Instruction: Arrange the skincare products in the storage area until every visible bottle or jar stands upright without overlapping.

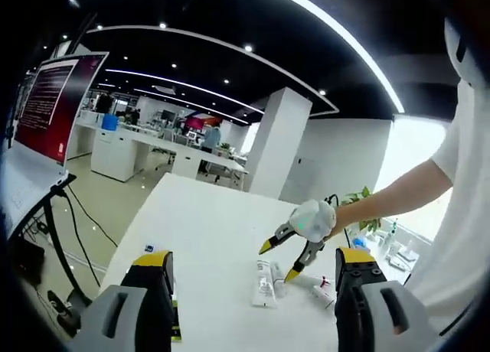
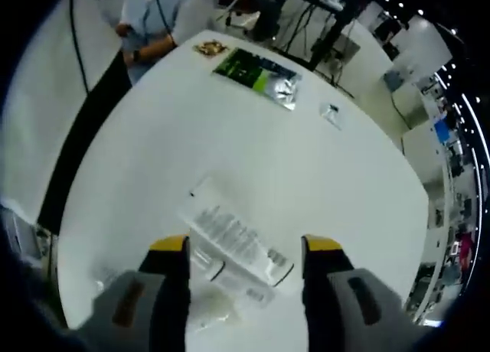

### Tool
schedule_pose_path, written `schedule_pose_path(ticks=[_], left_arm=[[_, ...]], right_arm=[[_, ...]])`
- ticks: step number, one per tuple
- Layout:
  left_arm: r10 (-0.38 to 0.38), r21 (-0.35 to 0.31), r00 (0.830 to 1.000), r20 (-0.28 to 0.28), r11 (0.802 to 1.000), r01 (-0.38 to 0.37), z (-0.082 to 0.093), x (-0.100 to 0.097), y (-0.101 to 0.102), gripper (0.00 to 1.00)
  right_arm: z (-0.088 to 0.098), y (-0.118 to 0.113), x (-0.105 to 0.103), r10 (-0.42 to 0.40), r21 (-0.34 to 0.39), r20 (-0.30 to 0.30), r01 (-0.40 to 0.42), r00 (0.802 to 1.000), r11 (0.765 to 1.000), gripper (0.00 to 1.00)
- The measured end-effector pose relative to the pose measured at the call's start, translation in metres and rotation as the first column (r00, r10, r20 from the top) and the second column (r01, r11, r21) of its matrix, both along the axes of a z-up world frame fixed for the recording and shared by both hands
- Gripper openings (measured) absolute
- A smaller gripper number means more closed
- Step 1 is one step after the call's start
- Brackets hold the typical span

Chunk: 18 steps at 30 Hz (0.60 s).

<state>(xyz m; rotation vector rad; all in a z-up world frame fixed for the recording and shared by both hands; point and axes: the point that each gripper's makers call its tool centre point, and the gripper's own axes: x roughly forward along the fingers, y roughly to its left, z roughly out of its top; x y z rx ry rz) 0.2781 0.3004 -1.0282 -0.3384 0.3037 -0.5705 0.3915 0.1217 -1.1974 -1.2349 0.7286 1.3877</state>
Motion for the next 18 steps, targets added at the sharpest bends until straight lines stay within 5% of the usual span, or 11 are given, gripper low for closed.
schedule_pose_path(ticks=[7, 18], left_arm=[[-0.001, 0.011, 1.000, 0.005, 1.000, 0.001, -0.001, 0.001, 0.007, 0.89], [0.036, -0.012, 0.997, -0.067, 0.999, -0.037, -0.026, -0.004, 0.026, 0.88]], right_arm=[[-0.021, -0.004, 0.005, 0.095, -0.114, -0.027, -0.098, 0.995, 0.989, 0.56], [-0.045, -0.012, 0.030, 0.064, -0.182, -0.072, -0.077, 0.995, 0.980, 0.53]])
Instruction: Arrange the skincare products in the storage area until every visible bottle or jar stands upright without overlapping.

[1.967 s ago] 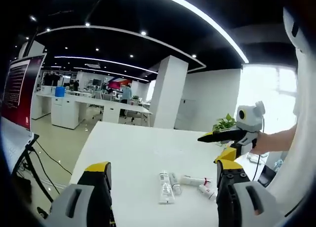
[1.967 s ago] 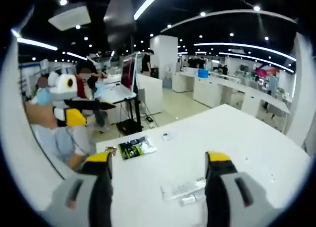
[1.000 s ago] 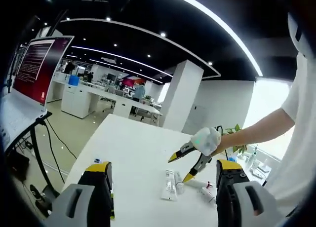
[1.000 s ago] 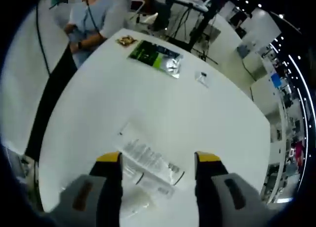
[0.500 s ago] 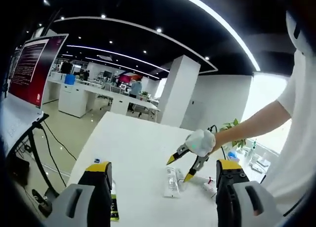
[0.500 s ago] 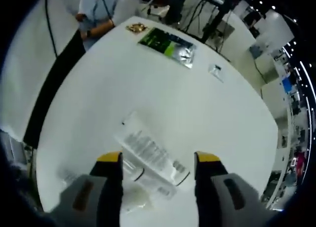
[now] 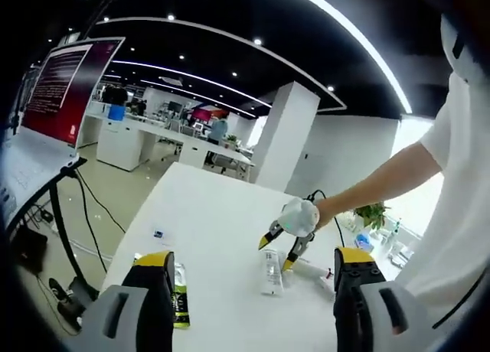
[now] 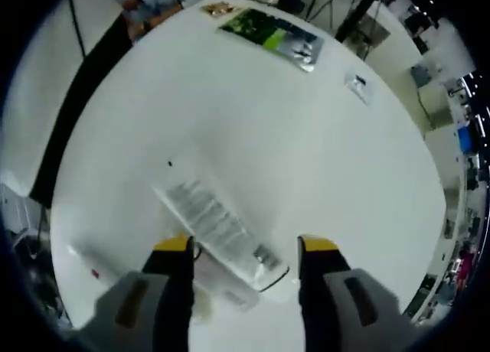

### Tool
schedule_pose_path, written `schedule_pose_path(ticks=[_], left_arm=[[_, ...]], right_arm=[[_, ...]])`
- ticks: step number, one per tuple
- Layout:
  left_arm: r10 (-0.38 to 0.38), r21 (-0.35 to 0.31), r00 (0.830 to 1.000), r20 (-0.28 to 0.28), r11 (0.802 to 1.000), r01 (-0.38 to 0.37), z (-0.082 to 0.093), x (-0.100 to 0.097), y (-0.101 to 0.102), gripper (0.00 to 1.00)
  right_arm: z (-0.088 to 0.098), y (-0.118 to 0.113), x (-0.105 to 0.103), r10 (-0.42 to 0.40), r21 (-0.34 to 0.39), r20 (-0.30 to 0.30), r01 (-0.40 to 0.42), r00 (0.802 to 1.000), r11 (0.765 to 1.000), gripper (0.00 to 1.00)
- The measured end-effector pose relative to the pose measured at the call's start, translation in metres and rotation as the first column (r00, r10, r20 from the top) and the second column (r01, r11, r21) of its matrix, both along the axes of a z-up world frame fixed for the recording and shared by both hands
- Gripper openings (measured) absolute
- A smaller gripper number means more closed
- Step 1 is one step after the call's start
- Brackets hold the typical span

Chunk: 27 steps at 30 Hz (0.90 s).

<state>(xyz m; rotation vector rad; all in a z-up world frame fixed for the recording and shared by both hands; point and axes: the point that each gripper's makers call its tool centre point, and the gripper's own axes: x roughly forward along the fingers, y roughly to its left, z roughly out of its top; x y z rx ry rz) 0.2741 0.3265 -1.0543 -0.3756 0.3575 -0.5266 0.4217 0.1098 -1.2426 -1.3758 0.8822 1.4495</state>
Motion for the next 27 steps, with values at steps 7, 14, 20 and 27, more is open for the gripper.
schedule_pose_path(ticks=[7, 14, 20, 27], left_arm=[[0.034, -0.011, 0.999, -0.002, 0.999, -0.034, -0.002, 0.007, 0.013, 0.87], [-0.001, -0.018, 1.000, -0.026, 1.000, 0.000, -0.013, 0.021, -0.002, 0.87], [-0.014, -0.007, 0.999, -0.044, 1.000, 0.013, -0.021, 0.031, -0.010, 0.86], [-0.019, 0.004, 0.998, -0.058, 1.000, 0.020, -0.027, 0.038, -0.013, 0.85]], right_arm=[[-0.009, -0.009, 0.005, -0.016, -0.038, -0.013, 0.015, 1.000, 0.999, 0.50], [-0.012, -0.007, -0.001, 0.040, -0.017, -0.040, -0.041, 0.998, 0.999, 0.44], [-0.018, -0.002, -0.002, 0.043, -0.001, -0.076, -0.043, 0.996, 0.999, 0.41], [-0.028, 0.014, -0.010, 0.111, 0.000, -0.112, -0.112, 0.988, 0.994, 0.40]])
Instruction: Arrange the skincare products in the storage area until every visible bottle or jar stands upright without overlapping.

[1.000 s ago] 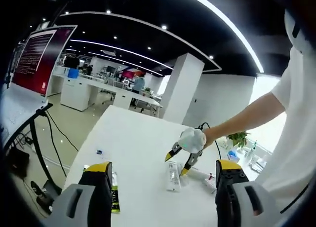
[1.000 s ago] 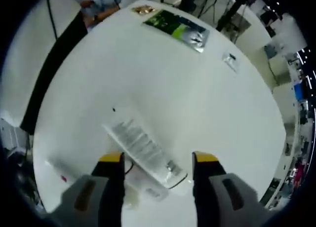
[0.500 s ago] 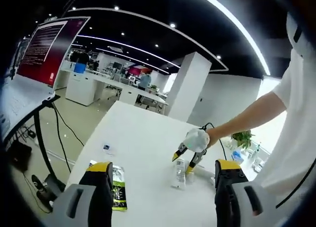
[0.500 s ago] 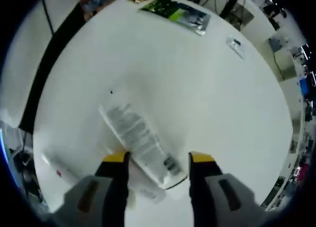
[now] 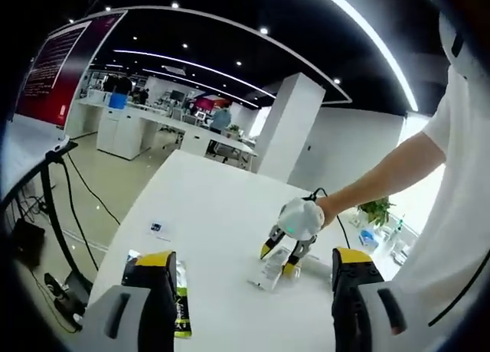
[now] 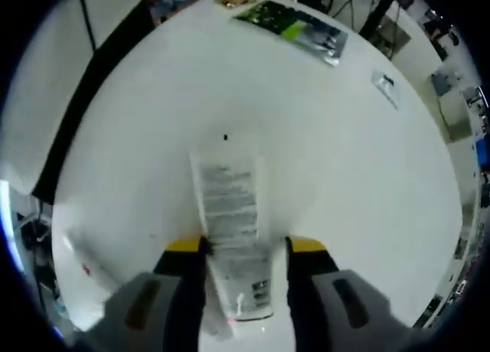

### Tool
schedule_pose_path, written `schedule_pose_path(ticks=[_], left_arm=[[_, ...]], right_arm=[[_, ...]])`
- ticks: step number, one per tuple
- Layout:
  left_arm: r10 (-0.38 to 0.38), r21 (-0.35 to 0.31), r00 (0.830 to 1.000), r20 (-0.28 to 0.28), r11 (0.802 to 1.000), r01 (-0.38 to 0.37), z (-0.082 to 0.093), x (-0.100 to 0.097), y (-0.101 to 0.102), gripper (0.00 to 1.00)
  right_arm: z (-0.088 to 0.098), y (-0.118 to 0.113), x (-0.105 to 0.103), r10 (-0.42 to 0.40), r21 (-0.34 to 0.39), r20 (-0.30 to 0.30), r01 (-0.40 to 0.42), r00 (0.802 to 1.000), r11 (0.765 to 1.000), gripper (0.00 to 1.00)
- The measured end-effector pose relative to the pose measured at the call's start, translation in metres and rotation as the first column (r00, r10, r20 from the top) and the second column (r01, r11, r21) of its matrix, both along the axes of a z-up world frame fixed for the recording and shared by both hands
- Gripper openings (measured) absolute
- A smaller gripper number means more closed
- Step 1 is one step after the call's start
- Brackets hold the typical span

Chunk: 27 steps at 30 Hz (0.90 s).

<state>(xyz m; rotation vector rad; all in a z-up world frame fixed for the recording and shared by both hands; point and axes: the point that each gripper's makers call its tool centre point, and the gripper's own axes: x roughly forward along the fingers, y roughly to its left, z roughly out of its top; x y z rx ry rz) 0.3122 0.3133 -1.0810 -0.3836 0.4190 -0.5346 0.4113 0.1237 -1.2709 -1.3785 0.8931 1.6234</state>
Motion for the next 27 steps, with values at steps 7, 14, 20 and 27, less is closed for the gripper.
schedule_pose_path(ticks=[7, 14, 20, 27], left_arm=[[0.002, 0.012, 1.000, -0.014, 1.000, -0.002, -0.006, 0.001, -0.001, 0.85], [-0.012, 0.009, 1.000, -0.020, 1.000, 0.012, -0.009, 0.004, -0.006, 0.84], [-0.035, 0.015, 0.999, -0.001, 0.999, 0.035, -0.001, -0.002, -0.007, 0.83], [-0.016, 0.040, 1.000, -0.006, 0.999, 0.016, -0.002, -0.015, 0.006, 0.83]], right_arm=[[-0.001, 0.002, 0.005, -0.011, 0.012, -0.002, 0.011, 1.000, 1.000, 0.35], [0.000, 0.004, 0.004, -0.011, -0.014, 0.010, 0.011, 1.000, 1.000, 0.31], [0.002, 0.004, 0.005, -0.041, -0.003, 0.001, 0.041, 0.999, 0.999, 0.28], [0.008, 0.016, 0.009, -0.142, 0.079, 0.012, 0.141, 0.990, 0.987, 0.23]])
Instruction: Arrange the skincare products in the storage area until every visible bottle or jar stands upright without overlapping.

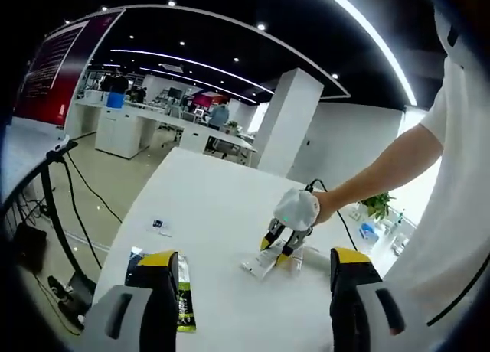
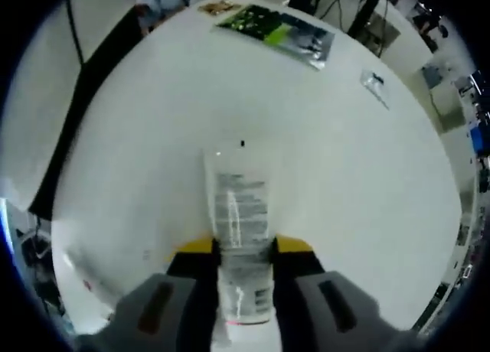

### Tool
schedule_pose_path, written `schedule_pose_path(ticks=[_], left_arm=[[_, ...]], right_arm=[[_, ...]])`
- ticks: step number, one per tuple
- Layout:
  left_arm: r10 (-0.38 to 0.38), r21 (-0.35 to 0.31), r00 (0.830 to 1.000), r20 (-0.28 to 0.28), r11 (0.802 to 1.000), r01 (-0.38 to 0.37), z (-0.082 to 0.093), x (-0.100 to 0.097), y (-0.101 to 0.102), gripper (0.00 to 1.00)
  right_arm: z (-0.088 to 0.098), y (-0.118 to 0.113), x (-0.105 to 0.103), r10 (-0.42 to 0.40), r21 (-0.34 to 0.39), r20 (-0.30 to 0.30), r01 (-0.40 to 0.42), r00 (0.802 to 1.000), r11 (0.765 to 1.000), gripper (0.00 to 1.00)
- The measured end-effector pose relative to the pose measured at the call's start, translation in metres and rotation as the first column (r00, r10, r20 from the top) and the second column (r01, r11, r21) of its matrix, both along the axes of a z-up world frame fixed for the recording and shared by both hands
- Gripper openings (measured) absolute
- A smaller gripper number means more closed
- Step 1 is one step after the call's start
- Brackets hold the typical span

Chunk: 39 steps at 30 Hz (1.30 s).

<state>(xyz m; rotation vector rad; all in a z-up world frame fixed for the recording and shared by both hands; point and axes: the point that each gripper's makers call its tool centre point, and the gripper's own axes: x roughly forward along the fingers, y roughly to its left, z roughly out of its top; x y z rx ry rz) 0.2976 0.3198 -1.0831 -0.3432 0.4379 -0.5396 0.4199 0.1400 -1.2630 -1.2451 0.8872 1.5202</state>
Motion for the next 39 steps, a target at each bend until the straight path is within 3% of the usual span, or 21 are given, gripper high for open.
schedule_pose_path(ticks=[2, 10, 18, 21, 22, 24, 27, 28, 31, 34, 35, 36, 39], left_arm=[[0.003, -0.002, 1.000, 0.000, 1.000, -0.003, 0.000, -0.003, 0.002, 0.83], [-0.013, 0.015, 1.000, 0.016, 1.000, 0.013, 0.005, -0.010, 0.001, 0.82], [-0.019, 0.009, 0.999, 0.042, 1.000, 0.018, 0.010, -0.013, -0.002, 0.82], [-0.037, 0.029, 0.997, 0.062, 0.999, 0.035, 0.017, -0.015, -0.008, 0.82], [-0.071, 0.086, 0.995, 0.069, 0.994, 0.065, 0.016, -0.017, -0.012, 0.82], [-0.085, 0.106, 0.994, 0.075, 0.991, 0.077, 0.016, -0.018, -0.015, 0.82], [-0.099, 0.067, 0.992, 0.079, 0.993, 0.094, 0.021, -0.016, -0.024, 0.82], [-0.100, 0.063, 0.992, 0.081, 0.993, 0.095, 0.023, -0.016, -0.026, 0.82], [-0.119, 0.055, 0.987, 0.108, 0.992, 0.114, 0.032, -0.016, -0.035, 0.82], [-0.150, 0.037, 0.981, 0.120, 0.989, 0.146, 0.035, -0.018, -0.044, 0.82], [-0.159, 0.033, 0.980, 0.123, 0.987, 0.156, 0.035, -0.019, -0.048, 0.82], [-0.160, 0.031, 0.979, 0.124, 0.987, 0.157, 0.034, -0.019, -0.050, 0.82], [-0.196, 0.021, 0.972, 0.133, 0.981, 0.195, 0.038, -0.024, -0.060, 0.82]], right_arm=[[0.008, 0.010, -0.002, -0.053, 0.043, -0.021, 0.053, 0.998, 0.998, 0.22], [0.035, 0.038, -0.007, -0.103, 0.180, -0.014, 0.104, 0.995, 0.978, 0.22], [0.061, 0.046, -0.028, -0.182, 0.300, -0.064, 0.192, 0.981, 0.935, 0.23], [0.078, 0.051, -0.038, -0.201, 0.380, -0.082, 0.217, 0.976, 0.899, 0.23], [0.085, 0.053, -0.041, -0.219, 0.404, -0.087, 0.235, 0.972, 0.884, 0.23], [0.095, 0.055, -0.046, -0.238, 0.441, -0.095, 0.255, 0.967, 0.860, 0.23], [0.115, 0.059, -0.060, -0.275, 0.504, -0.134, 0.304, 0.952, 0.808, 0.24], [0.125, 0.062, -0.068, -0.282, 0.540, -0.162, 0.324, 0.946, 0.777, 0.24], [0.143, 0.068, -0.088, -0.284, 0.600, -0.225, 0.362, 0.932, 0.713, 0.24], [0.155, 0.073, -0.108, -0.260, 0.628, -0.279, 0.381, 0.924, 0.679, 0.24], [0.166, 0.077, -0.119, -0.238, 0.642, -0.353, 0.419, 0.905, 0.642, 0.24], [0.172, 0.080, -0.125, -0.221, 0.655, -0.380, 0.430, 0.898, 0.622, 0.24], [0.192, 0.082, -0.144, -0.168, 0.680, -0.435, 0.445, 0.885, 0.583, 0.24]])
